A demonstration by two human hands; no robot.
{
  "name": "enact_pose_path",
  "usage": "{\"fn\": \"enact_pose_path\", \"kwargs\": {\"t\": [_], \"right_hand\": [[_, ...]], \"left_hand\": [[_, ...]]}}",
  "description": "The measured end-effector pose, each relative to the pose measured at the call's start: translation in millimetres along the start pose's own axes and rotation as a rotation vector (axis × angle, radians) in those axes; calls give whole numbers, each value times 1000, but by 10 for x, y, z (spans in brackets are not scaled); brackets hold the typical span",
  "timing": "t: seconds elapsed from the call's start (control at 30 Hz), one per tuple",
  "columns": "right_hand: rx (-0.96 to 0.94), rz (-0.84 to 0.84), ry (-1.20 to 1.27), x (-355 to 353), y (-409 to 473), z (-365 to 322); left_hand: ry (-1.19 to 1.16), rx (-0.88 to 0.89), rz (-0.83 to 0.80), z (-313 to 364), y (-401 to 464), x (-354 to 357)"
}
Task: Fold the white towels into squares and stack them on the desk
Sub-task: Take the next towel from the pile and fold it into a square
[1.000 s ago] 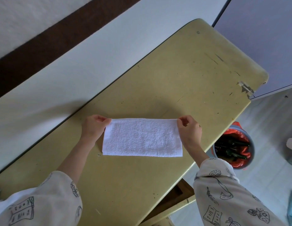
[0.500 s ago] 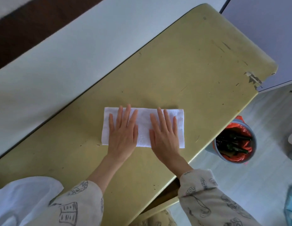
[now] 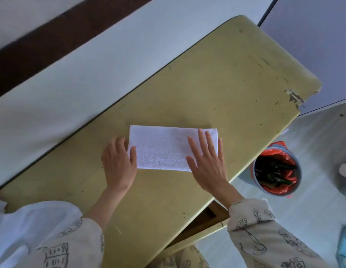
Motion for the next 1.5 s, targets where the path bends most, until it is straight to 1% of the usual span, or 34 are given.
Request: {"fn": "enact_pose_path", "kwargs": {"t": [0.03,0.07,0.13,0.17,0.3,0.37,0.4,0.47,0.57,0.6,0.63,0.7,0.77,0.83,0.9,0.97,1.0,1.07,1.17,1.3,1.37,1.43,1.5], "right_hand": [[-51,-2,13,-1,-13,-119],[-88,-9,18,18,-21,-232],[-113,-40,10,99,-13,-372],[-112,-58,1,146,-5,-397],[-105,-75,-17,250,-9,-369],[-99,-72,-12,247,-31,-356],[-92,-73,-13,243,-37,-354],[-86,-83,-12,244,-36,-355],[-96,-107,-6,236,-30,-361],[-106,-111,15,219,-26,-361],[-121,-116,61,194,-13,-355],[-114,-145,294,63,28,-318],[7,-127,601,-133,57,-164],[210,-80,835,-303,57,98],[461,-161,1035,-333,32,368],[674,-245,1225,-269,-11,580],[744,-275,1292,-232,-23,648],[806,-330,1342,-182,-38,703],[815,-388,1348,-146,-38,709],[825,-424,1330,-112,2,751],[799,-437,1271,-108,15,736],[771,-443,1219,-114,28,730],[770,-427,1196,-118,44,731]], "left_hand": [[-7,-112,50,-10,-42,-59],[-22,-218,44,-15,-77,-88],[-70,-365,-36,-3,-102,-71],[-94,-402,-70,5,-91,-52],[-137,-462,-199,24,16,-3],[-170,-452,-230,41,68,-13],[-222,-440,-230,57,94,-31],[-456,-457,-227,48,134,-50],[-902,-603,-269,8,146,-80],[-1024,-648,-278,22,142,-92],[-1096,-667,-269,57,143,-123],[-1093,-617,-202,139,170,-218],[-1018,-496,-117,254,197,-334],[-941,-376,-49,425,203,-434],[-860,-259,-31,647,186,-449],[-795,-148,-74,924,139,-384],[-775,-99,-106,1065,109,-329],[-752,-9,-175,1322,64,-175],[-698,91,-255,1623,35,52],[-653,147,-335,1819,24,270],[-645,157,-383,1819,-3,330],[-645,158,-376,1777,-32,335],[-629,159,-265,1683,-49,263]]}}
Point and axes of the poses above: each hand's wrist, its own y-axis towards the middle knuckle, its own x-axis out of the palm, z = x × y, the point moved 5 cm from there along y, towards the middle knuckle, and after that the axes turned 11 degrees about x, right-handed, at the moved point
